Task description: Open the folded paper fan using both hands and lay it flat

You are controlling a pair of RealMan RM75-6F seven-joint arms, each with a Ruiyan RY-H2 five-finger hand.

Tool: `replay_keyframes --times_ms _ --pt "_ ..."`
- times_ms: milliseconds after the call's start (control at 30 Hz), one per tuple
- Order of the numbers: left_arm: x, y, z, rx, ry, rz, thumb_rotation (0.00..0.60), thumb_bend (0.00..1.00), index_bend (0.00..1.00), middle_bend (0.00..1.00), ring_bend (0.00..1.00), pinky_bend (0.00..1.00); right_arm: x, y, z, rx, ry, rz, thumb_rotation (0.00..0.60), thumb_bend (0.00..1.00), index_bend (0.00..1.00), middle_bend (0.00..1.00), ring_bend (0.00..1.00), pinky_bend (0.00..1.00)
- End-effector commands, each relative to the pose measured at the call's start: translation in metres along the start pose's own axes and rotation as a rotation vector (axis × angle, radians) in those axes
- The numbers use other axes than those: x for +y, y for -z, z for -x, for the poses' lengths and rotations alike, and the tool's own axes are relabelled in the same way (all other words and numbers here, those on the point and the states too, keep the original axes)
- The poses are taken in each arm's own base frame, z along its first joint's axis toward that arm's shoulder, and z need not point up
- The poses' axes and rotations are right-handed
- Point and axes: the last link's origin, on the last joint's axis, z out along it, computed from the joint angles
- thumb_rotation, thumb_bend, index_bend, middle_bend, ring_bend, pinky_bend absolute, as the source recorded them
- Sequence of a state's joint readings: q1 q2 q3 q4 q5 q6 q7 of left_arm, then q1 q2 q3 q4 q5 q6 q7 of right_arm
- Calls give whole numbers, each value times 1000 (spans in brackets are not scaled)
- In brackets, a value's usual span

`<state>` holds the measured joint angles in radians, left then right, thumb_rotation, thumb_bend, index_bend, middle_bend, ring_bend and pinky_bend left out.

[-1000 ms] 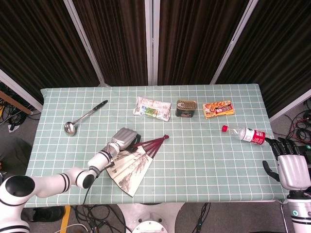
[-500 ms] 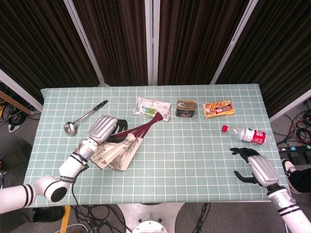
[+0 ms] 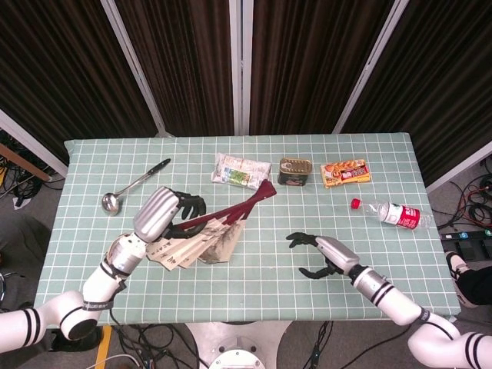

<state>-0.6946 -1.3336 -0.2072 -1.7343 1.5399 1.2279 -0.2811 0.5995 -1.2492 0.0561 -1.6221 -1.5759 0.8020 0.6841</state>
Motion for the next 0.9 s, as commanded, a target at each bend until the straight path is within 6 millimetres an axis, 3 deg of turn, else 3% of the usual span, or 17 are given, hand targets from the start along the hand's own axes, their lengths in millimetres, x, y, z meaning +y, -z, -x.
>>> replay_keyframes --times_ms 33,333,533,733,900 --pt "6 -2 5 -2 -36 31 600 380 607 731 729 872 -22 -34 11 -48 -89 -25 600 259 185 258 216 215" --pt "14 -8 8 -8 -63 67 600 379 607 731 729 866 -54 -73 13 -10 -74 -84 600 260 185 180 164 200" --pt "18 -8 6 -4 -69 90 600 378 607 731 729 866 -63 -77 8 20 -66 -92 600 269 190 198 165 197" --pt "21 -11 6 -5 -74 106 600 378 607 730 729 866 -72 -89 9 26 -69 -104 600 337 340 252 180 197" --pt "15 -10 3 9 -93 99 600 378 607 730 729 865 -76 -98 11 41 -21 -109 600 503 589 346 232 196"
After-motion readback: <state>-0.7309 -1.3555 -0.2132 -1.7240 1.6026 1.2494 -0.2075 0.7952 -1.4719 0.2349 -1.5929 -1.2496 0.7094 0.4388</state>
